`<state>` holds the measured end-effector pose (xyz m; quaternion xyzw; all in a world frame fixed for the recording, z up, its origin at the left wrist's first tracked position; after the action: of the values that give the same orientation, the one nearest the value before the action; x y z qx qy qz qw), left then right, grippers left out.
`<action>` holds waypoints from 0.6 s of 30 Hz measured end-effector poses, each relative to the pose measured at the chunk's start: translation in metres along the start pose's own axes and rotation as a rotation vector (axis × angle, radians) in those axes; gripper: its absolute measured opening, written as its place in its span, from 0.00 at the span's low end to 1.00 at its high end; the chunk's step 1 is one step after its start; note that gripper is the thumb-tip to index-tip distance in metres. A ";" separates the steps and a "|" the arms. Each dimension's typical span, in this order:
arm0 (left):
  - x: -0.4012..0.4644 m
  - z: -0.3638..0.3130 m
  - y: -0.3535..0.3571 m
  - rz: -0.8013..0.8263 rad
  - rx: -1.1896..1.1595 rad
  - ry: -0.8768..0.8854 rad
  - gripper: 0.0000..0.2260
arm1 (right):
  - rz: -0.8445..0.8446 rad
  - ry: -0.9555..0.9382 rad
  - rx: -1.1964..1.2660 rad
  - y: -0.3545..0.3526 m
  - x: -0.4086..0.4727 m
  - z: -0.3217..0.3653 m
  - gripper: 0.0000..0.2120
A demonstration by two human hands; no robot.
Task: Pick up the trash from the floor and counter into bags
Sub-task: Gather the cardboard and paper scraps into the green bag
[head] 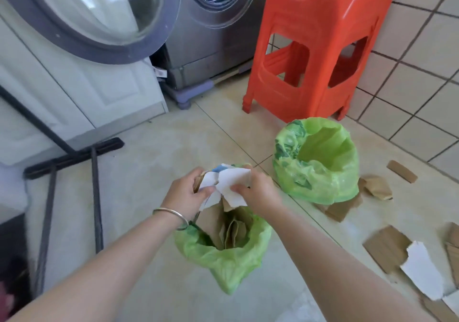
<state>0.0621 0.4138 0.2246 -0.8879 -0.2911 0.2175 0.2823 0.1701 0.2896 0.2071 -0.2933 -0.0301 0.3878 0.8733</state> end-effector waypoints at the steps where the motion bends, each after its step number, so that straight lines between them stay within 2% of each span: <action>1: 0.002 0.011 0.005 0.001 0.058 -0.008 0.06 | 0.036 0.025 -0.052 0.012 0.004 -0.009 0.15; 3: 0.004 0.028 0.026 0.068 0.166 -0.007 0.07 | 0.123 0.107 -0.150 0.031 0.009 -0.028 0.18; 7: 0.009 0.059 0.070 0.235 0.399 -0.055 0.10 | 0.331 0.237 -0.457 0.069 0.014 -0.060 0.16; 14: 0.024 0.097 0.122 0.461 0.705 -0.086 0.07 | 0.261 0.096 -0.900 0.098 0.021 -0.079 0.15; 18: 0.029 0.113 0.142 0.580 0.745 -0.187 0.11 | 0.297 0.106 -0.981 0.106 0.023 -0.083 0.17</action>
<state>0.0773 0.3798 0.0447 -0.7475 0.0421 0.4558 0.4814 0.1394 0.3211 0.0775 -0.6887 -0.1223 0.4325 0.5690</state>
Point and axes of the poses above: each hand's wrist, its own x-axis towards the middle knuckle, its own y-axis out of the palm, z = x × y, the point moved 7 cm from there along x, towards the middle knuckle, and after that the axes turned 7 degrees about -y, right-handed, at the moved point
